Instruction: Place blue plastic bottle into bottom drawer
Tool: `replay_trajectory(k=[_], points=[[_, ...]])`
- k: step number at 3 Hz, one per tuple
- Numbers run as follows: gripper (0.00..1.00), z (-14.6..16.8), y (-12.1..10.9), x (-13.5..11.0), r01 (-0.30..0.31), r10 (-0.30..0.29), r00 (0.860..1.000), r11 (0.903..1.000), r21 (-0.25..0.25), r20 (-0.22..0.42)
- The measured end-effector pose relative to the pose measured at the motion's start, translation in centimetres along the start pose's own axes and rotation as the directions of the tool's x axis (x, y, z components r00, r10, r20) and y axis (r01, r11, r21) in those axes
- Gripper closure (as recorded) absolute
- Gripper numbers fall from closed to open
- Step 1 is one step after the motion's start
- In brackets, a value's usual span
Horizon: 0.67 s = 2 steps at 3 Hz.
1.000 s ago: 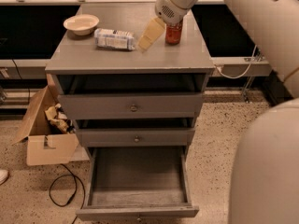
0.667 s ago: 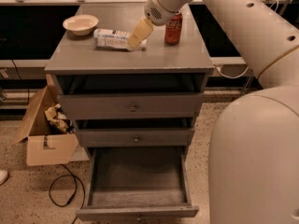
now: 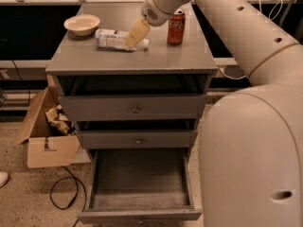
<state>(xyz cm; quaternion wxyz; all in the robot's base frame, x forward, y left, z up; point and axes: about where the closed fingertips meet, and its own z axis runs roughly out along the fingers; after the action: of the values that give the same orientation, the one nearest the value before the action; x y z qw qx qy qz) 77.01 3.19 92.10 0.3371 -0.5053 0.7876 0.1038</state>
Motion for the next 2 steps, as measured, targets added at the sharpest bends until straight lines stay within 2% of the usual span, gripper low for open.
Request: replay_trajectory(k=[1,2], points=[[0.00,2.8,-1.6,-1.3,-0.007,0.006,1.000,0.9997,0.025,0.017],[0.00,5.5,-3.0,-2.3,-0.039,0.037,0.998,0.9979,0.051,0.043]])
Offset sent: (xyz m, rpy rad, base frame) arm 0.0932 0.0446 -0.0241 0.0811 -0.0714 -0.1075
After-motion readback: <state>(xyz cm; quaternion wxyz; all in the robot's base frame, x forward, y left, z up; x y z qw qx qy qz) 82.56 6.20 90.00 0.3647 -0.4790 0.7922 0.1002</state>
